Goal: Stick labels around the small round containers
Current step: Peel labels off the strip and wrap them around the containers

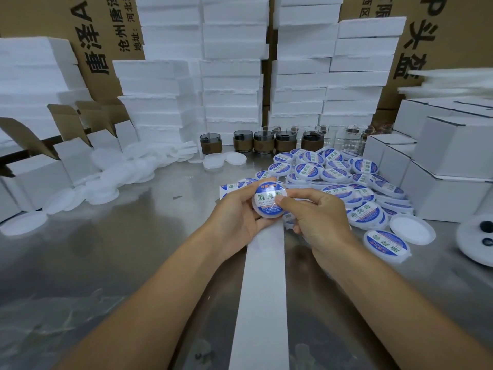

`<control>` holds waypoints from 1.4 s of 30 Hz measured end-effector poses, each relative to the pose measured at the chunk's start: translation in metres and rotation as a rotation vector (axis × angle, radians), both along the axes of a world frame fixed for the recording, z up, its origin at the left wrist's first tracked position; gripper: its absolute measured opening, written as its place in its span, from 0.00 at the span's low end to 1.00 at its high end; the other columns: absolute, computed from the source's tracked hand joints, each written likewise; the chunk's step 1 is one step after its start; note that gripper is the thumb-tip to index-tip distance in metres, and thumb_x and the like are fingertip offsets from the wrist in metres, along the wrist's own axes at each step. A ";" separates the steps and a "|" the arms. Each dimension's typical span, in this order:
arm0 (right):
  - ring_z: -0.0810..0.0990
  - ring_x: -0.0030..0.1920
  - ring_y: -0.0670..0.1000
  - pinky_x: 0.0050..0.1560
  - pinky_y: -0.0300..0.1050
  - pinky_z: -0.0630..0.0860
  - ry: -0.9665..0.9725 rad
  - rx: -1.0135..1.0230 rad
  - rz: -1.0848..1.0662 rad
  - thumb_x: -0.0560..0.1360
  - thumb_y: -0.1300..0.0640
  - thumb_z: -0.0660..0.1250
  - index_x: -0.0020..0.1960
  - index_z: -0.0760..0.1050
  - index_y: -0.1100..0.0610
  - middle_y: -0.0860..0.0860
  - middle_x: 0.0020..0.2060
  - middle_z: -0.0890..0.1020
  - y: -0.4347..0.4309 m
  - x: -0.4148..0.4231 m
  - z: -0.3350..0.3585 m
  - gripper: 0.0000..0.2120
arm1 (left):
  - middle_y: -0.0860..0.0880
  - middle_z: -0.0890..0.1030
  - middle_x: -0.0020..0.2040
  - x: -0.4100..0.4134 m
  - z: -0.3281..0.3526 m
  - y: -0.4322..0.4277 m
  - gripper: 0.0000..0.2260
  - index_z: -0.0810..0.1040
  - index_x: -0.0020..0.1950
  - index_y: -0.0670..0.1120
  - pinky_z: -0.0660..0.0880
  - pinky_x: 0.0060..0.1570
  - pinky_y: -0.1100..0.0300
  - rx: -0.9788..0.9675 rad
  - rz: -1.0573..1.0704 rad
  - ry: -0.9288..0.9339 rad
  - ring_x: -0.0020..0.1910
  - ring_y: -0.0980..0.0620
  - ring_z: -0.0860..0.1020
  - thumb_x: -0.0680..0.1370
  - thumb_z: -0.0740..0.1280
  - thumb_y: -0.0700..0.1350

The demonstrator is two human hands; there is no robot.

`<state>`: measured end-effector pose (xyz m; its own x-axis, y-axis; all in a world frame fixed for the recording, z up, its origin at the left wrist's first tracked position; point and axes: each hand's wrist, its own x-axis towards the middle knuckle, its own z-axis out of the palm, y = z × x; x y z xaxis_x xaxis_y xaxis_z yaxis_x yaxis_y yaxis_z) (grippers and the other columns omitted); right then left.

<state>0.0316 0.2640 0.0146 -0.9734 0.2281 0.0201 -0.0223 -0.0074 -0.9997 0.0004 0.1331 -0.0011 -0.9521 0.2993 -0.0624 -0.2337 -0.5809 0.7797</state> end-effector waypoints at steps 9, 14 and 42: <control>0.69 0.17 0.43 0.22 0.33 0.67 -0.056 -0.073 0.032 0.68 0.59 0.74 0.41 0.80 0.52 0.52 0.32 0.80 0.001 -0.001 0.001 0.05 | 0.40 0.82 0.54 0.001 0.000 0.000 0.12 0.77 0.57 0.41 0.80 0.50 0.52 -0.032 -0.003 0.003 0.52 0.45 0.82 0.81 0.57 0.44; 0.71 0.19 0.44 0.26 0.37 0.71 -0.081 -0.118 0.051 0.68 0.60 0.74 0.41 0.81 0.52 0.54 0.37 0.82 0.001 -0.002 0.002 0.05 | 0.40 0.83 0.54 0.001 0.001 0.000 0.12 0.78 0.56 0.43 0.79 0.52 0.51 -0.021 -0.022 0.014 0.52 0.46 0.82 0.80 0.57 0.45; 0.82 0.27 0.46 0.26 0.36 0.74 -0.078 -0.090 0.061 0.70 0.61 0.72 0.42 0.78 0.55 0.50 0.31 0.84 0.001 -0.001 0.003 0.05 | 0.41 0.82 0.54 0.007 0.006 0.003 0.13 0.76 0.59 0.41 0.80 0.49 0.54 -0.069 -0.020 0.063 0.52 0.46 0.82 0.78 0.61 0.45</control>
<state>0.0304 0.2650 0.0175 -0.9833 0.1660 -0.0745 0.0591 -0.0960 -0.9936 0.0075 0.1359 0.0047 -0.9486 0.3155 -0.0241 -0.1944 -0.5210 0.8312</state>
